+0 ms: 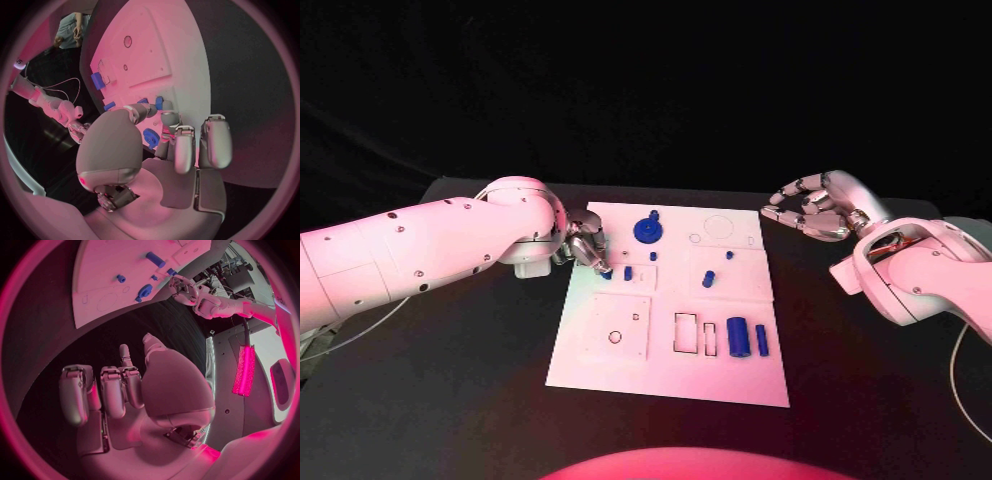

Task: Assemble the parts on the task board

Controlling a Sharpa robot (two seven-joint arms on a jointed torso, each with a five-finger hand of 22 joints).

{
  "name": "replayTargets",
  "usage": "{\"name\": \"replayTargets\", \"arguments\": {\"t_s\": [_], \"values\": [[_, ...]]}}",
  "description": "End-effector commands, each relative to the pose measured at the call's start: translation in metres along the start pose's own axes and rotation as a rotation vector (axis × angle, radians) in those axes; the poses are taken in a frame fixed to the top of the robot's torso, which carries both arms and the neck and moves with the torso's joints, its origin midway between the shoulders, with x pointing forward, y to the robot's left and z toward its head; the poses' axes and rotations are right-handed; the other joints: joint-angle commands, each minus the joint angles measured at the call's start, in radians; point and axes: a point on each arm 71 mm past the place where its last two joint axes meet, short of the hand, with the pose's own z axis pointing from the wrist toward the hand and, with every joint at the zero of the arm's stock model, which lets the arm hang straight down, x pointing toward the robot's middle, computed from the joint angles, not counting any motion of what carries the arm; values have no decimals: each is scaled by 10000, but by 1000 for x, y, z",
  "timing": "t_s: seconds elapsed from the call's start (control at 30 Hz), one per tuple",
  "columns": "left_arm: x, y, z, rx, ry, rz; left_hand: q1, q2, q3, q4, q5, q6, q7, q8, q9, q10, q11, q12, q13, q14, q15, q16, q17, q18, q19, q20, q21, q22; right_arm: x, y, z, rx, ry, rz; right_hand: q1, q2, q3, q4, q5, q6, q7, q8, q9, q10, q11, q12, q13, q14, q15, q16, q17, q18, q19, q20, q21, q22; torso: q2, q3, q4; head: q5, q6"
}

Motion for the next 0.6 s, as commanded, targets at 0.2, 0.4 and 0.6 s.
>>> {"name": "replayTargets", "arguments": {"t_s": [0.2,0.4,0.6], "values": [[6,-5,4,6,539,79,-29,61,2076,-2109,68,87,12,36,6,329,-208,111,103,863,-81,21,1914,-33,76,-1,42,34,1,1,0,-135,22,-53,-63,32,-66,-3,34,-86,-2,62,12,294,-61,-50,1775,843,-50,-57,1703,174,547,-63,-39,2014,3,2,-13,0,-30],[5,-8,7,-2,539,58,-120,76,2000,-2058,55,119,-18,61,40,398,-230,157,176,873,-93,39,1949,-40,87,-6,61,68,1,1,-1,-139,19,-50,-63,32,-66,-3,34,-86,-2,62,12,294,-61,-50,1775,843,-50,-57,1703,174,547,-63,-39,2014,12,3,-11,-18,-40],[5,-9,8,-28,482,57,-128,87,1996,-2051,55,118,-21,61,44,374,-232,110,105,871,-95,35,1940,-37,83,-8,56,60,1,2,-1,-144,19,-47,-63,32,-66,-3,34,-86,-2,62,12,294,-61,-50,1775,843,-50,-57,1703,174,547,-63,-39,2014,1,5,-5,-24,-46]]}}
